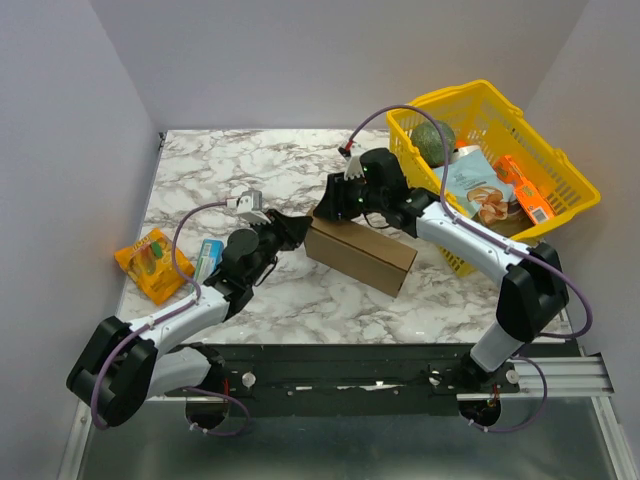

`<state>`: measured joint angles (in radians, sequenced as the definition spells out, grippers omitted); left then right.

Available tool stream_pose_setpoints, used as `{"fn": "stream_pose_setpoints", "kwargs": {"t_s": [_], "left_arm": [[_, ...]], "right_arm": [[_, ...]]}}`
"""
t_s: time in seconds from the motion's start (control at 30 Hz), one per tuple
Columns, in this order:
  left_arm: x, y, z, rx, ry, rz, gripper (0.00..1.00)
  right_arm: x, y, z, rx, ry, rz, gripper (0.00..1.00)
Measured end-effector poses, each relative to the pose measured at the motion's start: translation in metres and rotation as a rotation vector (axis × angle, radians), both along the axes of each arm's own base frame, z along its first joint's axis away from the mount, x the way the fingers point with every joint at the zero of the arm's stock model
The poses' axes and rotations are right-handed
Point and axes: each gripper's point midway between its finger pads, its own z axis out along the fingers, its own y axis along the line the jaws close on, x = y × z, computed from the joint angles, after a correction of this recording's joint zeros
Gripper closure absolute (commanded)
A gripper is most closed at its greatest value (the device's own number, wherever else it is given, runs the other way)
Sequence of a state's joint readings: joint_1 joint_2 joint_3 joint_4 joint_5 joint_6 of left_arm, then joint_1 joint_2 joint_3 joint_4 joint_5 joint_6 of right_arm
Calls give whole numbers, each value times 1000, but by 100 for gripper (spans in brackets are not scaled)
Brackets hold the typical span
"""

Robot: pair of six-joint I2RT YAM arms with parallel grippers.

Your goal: Fold the paper box

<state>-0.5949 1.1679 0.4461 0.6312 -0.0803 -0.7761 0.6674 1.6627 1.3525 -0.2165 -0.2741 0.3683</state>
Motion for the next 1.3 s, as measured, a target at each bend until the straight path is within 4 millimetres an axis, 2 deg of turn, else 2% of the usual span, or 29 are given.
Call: {"fn": "stream_pose_setpoints", "kwargs": {"t_s": [0.1, 0.17, 0.2, 0.3, 0.4, 0.6, 0.67, 0.8, 1.0, 1.2, 1.3], "left_arm": [[-7, 0, 0, -18, 4, -8, 61], [-9, 0, 0, -26, 8, -11, 60], [-10, -1, 0, -28, 12, -13, 56], [-11, -2, -1, -29, 22, -14, 48], [-15, -3, -10, -33, 71, -19, 48], [-17, -4, -14, -62, 103, -15, 44], [-18, -2, -15, -71, 106, -8, 43], [-13, -5, -16, -66, 114, -5, 40], [4, -21, -16, -55, 124, -18, 41], [24, -42, -13, -52, 99, -46, 60], [25, -46, -14, -72, 74, -61, 62]], "right_arm": [[-10, 0, 2, 2, 2, 5, 37], [-16, 0, 2, 1, 7, 10, 32], [-17, -2, 2, -1, 11, 3, 26], [-28, -9, 3, -5, 33, 3, 18], [-45, -18, 9, 0, 36, 10, 15], [-85, -43, 35, 54, -2, 23, 13], [-96, -53, 35, 59, -6, 23, 12], [-111, -65, 23, 46, 8, 19, 12], [-135, -84, 21, 46, 9, 11, 12], [-152, -116, 20, 13, -17, -59, 12], [-151, -134, 15, -31, -31, -133, 11]]}}
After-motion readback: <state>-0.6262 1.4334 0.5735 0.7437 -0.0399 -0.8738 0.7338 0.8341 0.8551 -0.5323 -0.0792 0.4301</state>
